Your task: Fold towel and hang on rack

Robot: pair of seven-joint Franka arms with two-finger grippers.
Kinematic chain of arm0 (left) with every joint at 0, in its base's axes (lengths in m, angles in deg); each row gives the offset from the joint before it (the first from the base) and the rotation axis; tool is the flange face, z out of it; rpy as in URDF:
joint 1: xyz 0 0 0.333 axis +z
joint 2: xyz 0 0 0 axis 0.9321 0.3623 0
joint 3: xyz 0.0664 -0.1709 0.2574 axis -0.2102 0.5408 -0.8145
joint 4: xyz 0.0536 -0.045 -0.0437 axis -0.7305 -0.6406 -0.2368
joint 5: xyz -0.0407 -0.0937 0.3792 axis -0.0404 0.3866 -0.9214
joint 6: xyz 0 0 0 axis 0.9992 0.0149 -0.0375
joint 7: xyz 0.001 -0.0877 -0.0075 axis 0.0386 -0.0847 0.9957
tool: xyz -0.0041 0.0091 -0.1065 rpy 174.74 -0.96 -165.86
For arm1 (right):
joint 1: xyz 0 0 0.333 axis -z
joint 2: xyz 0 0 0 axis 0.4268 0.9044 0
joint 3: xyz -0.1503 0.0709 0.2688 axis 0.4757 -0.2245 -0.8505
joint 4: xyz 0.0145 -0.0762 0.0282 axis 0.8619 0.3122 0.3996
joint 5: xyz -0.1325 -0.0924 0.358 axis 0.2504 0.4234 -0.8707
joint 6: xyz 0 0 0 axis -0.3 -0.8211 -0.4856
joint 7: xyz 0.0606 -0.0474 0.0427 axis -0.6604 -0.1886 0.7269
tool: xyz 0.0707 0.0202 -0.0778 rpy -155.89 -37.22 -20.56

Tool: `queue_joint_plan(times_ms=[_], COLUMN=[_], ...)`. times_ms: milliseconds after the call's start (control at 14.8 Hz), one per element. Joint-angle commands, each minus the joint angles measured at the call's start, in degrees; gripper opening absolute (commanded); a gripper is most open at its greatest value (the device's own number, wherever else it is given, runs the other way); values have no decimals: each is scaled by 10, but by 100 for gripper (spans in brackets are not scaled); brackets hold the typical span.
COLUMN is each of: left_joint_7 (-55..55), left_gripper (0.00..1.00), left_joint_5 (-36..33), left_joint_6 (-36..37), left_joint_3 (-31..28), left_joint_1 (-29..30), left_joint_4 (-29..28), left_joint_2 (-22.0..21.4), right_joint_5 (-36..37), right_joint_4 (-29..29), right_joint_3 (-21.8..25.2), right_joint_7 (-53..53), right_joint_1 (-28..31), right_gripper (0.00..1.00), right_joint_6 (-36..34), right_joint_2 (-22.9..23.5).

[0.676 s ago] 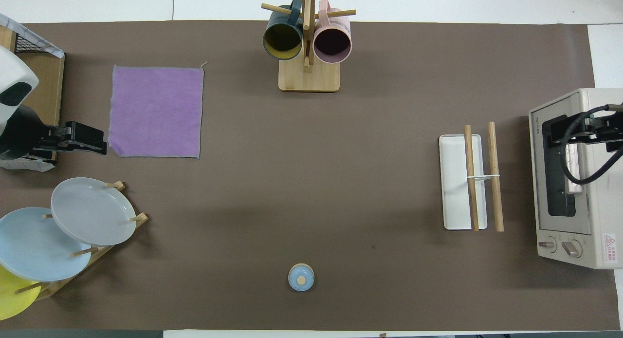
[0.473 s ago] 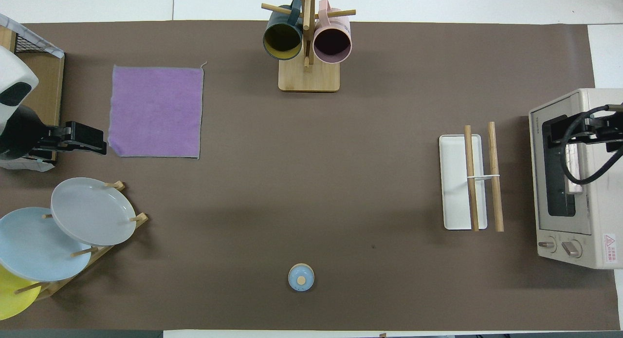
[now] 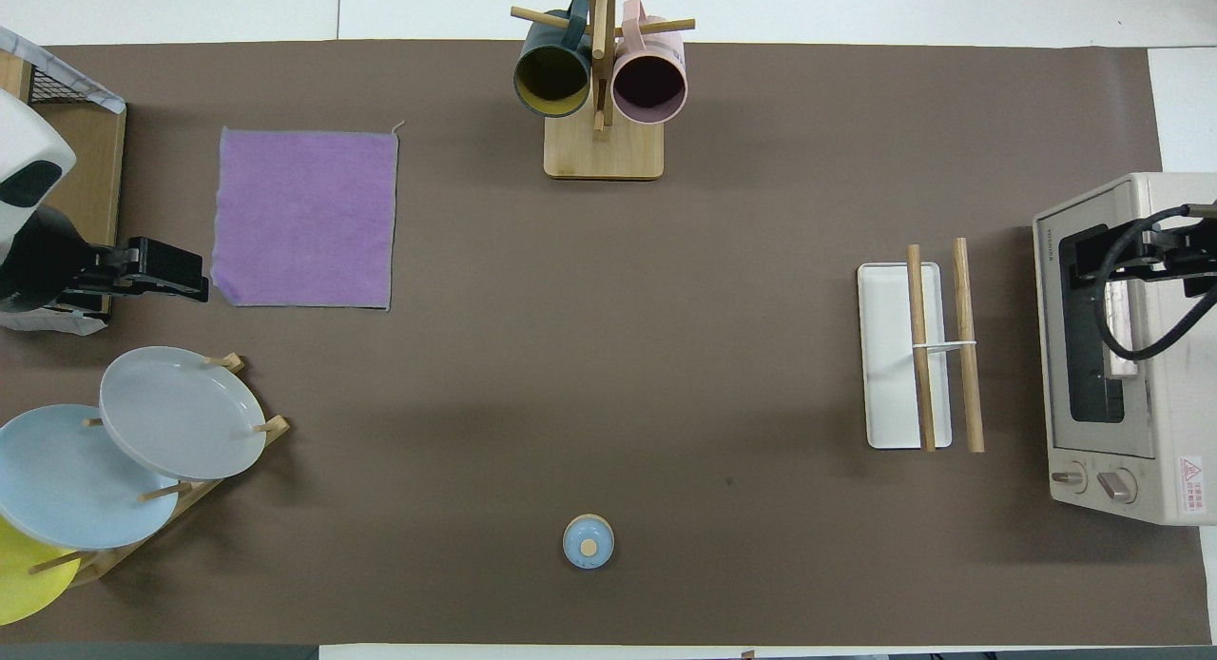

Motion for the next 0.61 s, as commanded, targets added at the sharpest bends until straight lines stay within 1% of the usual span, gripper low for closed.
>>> queue_joint_plan(times_ms=[0, 68, 270, 405, 541], left_joint_7=[5, 4, 4, 5, 6], left_gripper=[100, 100, 100, 100, 100], left_joint_5=[-11, -11, -11, -11, -11], left_joint_6=[1, -7, -83, -128, -188], left_joint_3=[-1, -2, -2, -1, -1], left_joint_1=[2, 4, 18, 32, 54], left_joint_4=[-1, -14, -76, -102, -138], left_joint_2=[-4, -13, -29, -18, 4], right_joint_5=[4, 4, 4, 4, 4], right_joint_4=[2, 2, 2, 2, 2], right_joint_3=[-5, -5, -5, -5, -5], right_joint_7=[11, 11, 11, 11, 11], right_joint_1=[8, 8, 8, 8, 8], right_gripper=[100, 100, 100, 100, 100], right_joint_6=[-3, -3, -3, -3, -3], right_joint_2=[-3, -3, -3, -3, -3])
